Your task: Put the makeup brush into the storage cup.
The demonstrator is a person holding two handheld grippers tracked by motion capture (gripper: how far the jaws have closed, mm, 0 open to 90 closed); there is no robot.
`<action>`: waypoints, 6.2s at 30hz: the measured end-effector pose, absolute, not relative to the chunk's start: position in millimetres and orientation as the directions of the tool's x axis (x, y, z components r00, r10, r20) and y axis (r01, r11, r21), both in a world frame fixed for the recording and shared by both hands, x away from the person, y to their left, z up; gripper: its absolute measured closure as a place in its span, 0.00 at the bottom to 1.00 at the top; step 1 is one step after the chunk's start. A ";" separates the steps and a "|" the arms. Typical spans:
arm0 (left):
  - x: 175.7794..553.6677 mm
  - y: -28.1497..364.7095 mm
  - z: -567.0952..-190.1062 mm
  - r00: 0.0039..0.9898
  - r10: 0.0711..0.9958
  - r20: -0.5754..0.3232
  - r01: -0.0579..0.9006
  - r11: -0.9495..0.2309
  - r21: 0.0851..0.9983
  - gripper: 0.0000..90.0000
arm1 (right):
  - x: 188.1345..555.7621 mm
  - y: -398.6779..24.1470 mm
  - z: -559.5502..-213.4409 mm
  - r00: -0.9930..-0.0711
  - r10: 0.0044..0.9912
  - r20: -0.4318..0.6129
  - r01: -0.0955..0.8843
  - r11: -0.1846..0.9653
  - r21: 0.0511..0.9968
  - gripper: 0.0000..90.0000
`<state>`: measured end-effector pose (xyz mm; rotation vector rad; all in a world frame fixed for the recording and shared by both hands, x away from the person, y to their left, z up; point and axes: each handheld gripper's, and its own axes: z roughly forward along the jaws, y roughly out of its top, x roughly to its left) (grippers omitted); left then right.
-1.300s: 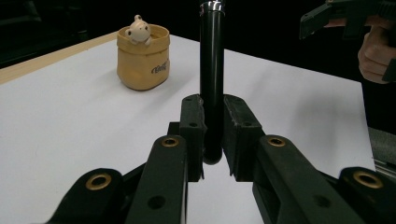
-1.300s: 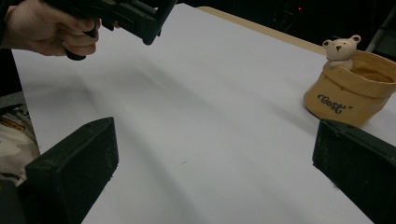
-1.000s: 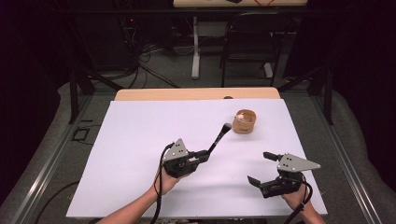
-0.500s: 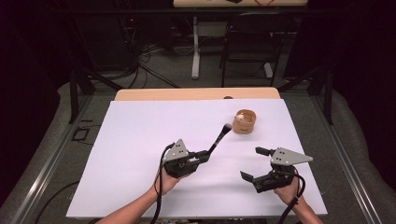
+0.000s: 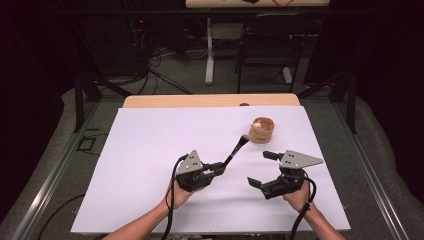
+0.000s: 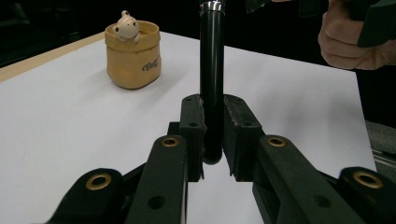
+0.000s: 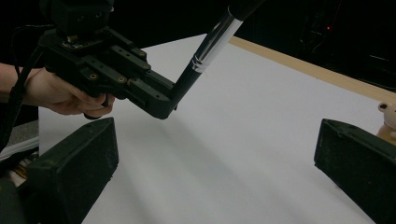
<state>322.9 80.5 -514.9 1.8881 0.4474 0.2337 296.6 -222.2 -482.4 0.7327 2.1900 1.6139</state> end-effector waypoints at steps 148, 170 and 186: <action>254.4 241.8 -516.4 0.718 0.693 0.069 0.087 -0.188 0.978 0.00 | 322.4 -207.6 -473.4 -0.804 0.594 0.032 0.243 0.279 0.929 0.86; 257.2 241.1 -517.6 0.720 0.691 0.064 0.095 -0.189 0.977 0.00 | 333.5 -221.7 -469.3 -0.777 0.629 0.020 0.278 0.316 0.907 0.86; 256.0 242.9 -516.1 0.711 0.700 0.059 0.092 -0.176 0.980 0.00 | 348.5 -226.6 -458.8 -0.758 0.652 0.011 0.308 0.343 0.888 0.86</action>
